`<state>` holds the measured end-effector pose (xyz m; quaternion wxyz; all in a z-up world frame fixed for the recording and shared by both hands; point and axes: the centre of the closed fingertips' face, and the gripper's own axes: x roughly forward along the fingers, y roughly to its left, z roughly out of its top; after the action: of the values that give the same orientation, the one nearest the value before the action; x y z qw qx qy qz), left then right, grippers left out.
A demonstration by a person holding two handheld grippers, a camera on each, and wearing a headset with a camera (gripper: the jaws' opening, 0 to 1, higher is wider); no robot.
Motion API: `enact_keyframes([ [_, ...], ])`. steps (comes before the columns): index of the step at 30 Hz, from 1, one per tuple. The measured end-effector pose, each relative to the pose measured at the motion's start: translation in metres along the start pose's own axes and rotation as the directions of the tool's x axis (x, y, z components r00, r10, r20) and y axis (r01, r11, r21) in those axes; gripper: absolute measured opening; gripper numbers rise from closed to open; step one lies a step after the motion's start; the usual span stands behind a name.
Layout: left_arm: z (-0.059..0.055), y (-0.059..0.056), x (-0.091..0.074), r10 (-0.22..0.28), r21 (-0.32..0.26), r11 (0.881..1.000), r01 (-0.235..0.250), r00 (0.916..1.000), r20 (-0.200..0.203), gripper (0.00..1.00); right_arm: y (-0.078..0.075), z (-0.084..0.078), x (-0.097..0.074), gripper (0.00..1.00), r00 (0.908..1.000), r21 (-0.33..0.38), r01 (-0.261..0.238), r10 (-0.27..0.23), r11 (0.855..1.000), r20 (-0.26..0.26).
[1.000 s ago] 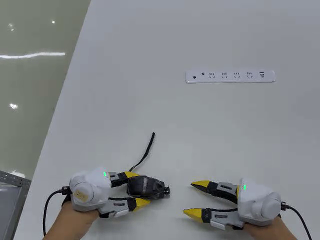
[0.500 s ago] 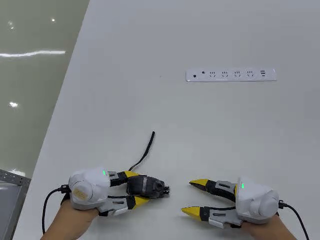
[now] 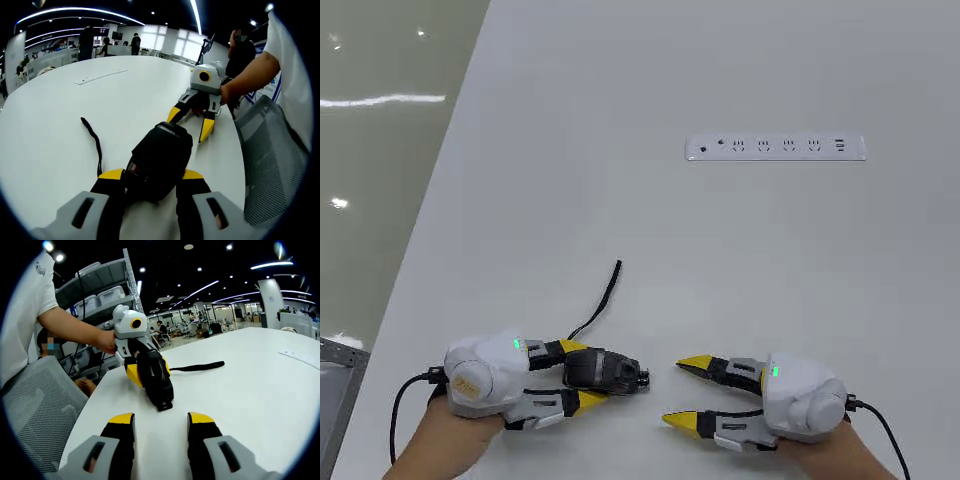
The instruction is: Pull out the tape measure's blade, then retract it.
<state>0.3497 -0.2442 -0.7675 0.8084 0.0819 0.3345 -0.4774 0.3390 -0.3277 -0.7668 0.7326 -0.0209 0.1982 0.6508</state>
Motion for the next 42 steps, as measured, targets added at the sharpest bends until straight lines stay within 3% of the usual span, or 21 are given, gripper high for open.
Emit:
enact_keyframes([
  [17, -0.001, 0.000, 0.001, -0.003, 0.002, 1.000, 0.003, 1.0000, -0.006, 0.37, 0.000, -0.002, 0.019, 0.35, 0.9982, -0.072, -0.047, 0.044, 0.996, -0.041],
  [42, -0.002, 0.000, 0.001, -0.009, 0.006, 1.000, 0.009, 0.9999, -0.010, 0.36, 0.000, 0.002, 0.041, 0.23, 0.9957, -0.131, -0.083, 0.077, 0.988, -0.052],
])
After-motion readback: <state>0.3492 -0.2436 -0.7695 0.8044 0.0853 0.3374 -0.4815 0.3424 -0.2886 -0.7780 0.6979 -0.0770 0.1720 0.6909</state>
